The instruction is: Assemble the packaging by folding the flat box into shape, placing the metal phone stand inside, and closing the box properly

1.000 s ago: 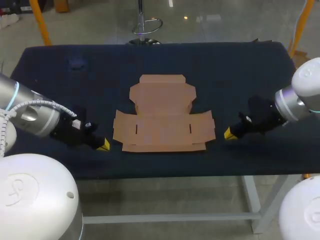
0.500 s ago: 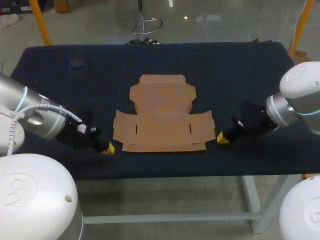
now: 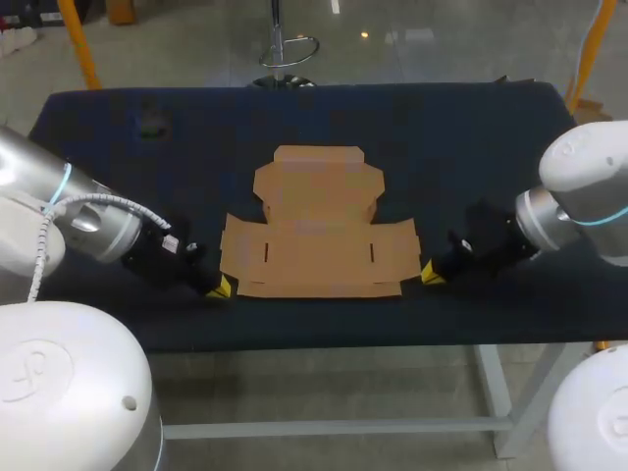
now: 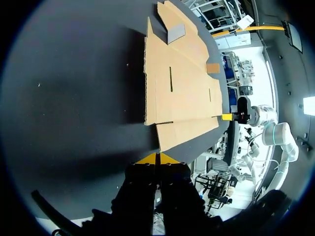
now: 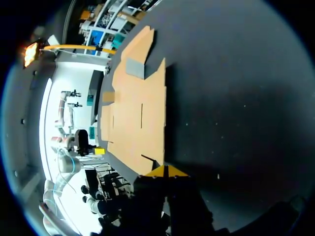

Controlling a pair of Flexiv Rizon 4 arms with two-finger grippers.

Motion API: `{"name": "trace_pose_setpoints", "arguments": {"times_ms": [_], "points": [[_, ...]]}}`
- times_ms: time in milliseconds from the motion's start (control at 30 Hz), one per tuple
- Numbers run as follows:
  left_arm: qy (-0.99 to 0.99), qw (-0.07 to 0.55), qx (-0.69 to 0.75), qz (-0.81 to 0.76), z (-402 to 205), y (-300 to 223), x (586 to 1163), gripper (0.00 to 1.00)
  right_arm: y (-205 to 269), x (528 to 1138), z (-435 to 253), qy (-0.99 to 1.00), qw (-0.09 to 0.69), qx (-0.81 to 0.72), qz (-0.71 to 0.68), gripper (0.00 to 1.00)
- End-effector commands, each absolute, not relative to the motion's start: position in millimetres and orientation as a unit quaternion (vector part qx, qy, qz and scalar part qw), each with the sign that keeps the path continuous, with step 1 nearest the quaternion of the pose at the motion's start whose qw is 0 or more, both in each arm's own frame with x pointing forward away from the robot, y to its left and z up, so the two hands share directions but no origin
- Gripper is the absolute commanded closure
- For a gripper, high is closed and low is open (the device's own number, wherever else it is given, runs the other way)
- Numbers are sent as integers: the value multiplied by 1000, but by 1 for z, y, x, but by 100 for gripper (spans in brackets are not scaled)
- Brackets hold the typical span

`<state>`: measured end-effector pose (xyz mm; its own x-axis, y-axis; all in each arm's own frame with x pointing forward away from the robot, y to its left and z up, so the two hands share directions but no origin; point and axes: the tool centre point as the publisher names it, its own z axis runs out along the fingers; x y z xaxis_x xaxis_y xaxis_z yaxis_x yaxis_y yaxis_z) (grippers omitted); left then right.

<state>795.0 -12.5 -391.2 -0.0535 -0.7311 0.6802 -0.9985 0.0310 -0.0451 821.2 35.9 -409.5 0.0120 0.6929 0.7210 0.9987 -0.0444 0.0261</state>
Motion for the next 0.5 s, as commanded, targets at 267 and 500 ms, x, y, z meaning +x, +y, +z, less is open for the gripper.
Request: {"name": "trace_pose_setpoints", "arguments": {"times_ms": [267, 500], "points": [[-678, 254, 639, 261, -393, -15, 801, 100, 37, 821, -408, -643, 258, -660, -291, 100], [-681, 251, 636, 262, -391, -16, 798, 100, 34, 828, -400, -648, 248, -659, -291, 100]]}}
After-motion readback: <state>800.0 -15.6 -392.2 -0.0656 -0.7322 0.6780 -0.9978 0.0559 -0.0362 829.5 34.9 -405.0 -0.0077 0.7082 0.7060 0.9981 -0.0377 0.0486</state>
